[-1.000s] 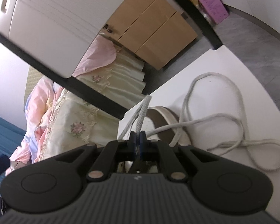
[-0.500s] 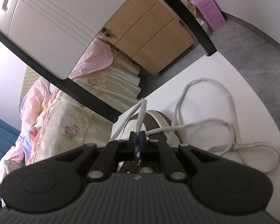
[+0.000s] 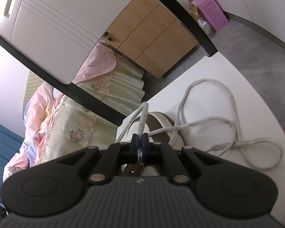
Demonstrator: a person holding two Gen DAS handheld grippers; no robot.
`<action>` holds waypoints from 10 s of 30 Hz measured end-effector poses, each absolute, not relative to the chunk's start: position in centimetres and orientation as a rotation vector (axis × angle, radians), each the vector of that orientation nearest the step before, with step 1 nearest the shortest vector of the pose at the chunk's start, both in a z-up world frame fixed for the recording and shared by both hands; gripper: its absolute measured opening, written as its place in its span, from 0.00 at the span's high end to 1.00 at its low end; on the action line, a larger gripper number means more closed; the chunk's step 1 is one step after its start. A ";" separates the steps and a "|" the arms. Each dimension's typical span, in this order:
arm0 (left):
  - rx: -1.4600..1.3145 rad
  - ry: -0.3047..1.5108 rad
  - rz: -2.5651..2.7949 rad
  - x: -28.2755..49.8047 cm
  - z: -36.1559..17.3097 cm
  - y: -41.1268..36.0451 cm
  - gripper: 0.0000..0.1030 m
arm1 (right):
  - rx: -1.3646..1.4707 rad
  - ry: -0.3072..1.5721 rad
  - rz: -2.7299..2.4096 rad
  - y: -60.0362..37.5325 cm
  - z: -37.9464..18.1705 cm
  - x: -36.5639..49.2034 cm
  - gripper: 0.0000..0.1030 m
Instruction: Lace up shoes with both hands
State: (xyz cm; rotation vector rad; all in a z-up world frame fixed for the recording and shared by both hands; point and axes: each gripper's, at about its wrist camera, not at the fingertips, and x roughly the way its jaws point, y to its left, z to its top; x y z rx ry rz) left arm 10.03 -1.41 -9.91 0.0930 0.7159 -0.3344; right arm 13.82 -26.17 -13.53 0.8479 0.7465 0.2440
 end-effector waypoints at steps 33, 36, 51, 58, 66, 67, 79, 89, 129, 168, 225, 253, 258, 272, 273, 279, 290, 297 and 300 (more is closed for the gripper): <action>0.134 0.749 -0.346 10.1 -12.1 -2.2 0.62 | 0.759 0.705 0.246 -24.9 -13.5 13.4 0.95; 0.133 0.752 -0.347 10.1 -12.2 -2.2 0.62 | 0.773 0.701 0.250 -24.9 -13.7 13.4 0.95; 0.109 0.772 -0.361 10.3 -12.6 -2.4 0.62 | 0.830 0.702 0.256 -25.1 -14.2 13.5 0.95; 0.058 0.796 -0.359 11.2 -13.2 -2.3 0.62 | 0.715 0.706 0.275 -24.4 -13.1 12.8 0.96; 0.152 0.754 -0.374 10.8 -13.9 -3.3 0.72 | 0.563 0.738 0.273 -22.9 -11.9 13.2 0.96; 0.146 0.754 -0.379 10.9 -13.9 -3.1 0.73 | 0.544 0.752 0.266 -22.7 -11.7 13.4 0.96; 0.112 0.762 -0.411 11.5 -14.2 -2.3 0.74 | 0.541 0.914 0.234 -21.6 -11.6 15.6 0.96; 0.108 0.761 -0.405 11.8 -14.4 -2.3 0.74 | 0.407 1.067 0.320 -21.7 -8.5 17.7 0.78; 0.142 0.781 -0.386 11.7 -14.6 -2.4 0.74 | -1.274 1.382 1.030 -4.8 -8.9 22.5 0.97; 0.106 0.789 -0.426 10.6 -14.3 -1.2 0.86 | -1.515 1.461 1.163 2.7 -13.1 19.4 1.00; 0.192 0.767 -0.357 10.5 -14.9 -2.2 0.85 | -1.250 1.239 0.969 -4.1 -10.5 18.1 0.97; 0.358 0.750 -0.292 9.6 -15.2 -4.6 0.88 | -0.295 0.718 0.878 -5.9 9.2 17.1 0.98; 0.357 0.758 -0.289 9.7 -15.2 -4.5 0.88 | -0.271 0.623 0.880 -5.1 12.0 17.0 0.98; 0.347 0.762 -0.299 10.0 -15.2 -4.5 0.88 | -0.192 0.480 0.871 -4.5 16.7 17.6 0.98; 0.346 0.761 -0.302 10.0 -15.2 -4.5 0.88 | -0.190 0.505 0.865 -4.5 16.0 17.8 0.97; 0.297 0.782 -0.304 10.4 -15.0 -4.0 0.88 | -0.089 0.674 0.823 -5.8 10.5 18.8 0.95; 0.163 0.802 -0.297 10.4 -14.6 -2.6 0.84 | 0.146 0.810 0.656 -12.0 2.4 18.2 0.55; 0.154 0.760 -0.273 9.3 -14.1 -2.6 0.84 | 0.415 0.735 0.511 -20.0 -0.7 16.2 0.41; 0.184 0.736 -0.271 8.7 -14.0 -3.2 0.84 | 0.636 0.765 0.427 -24.3 -4.7 15.7 0.41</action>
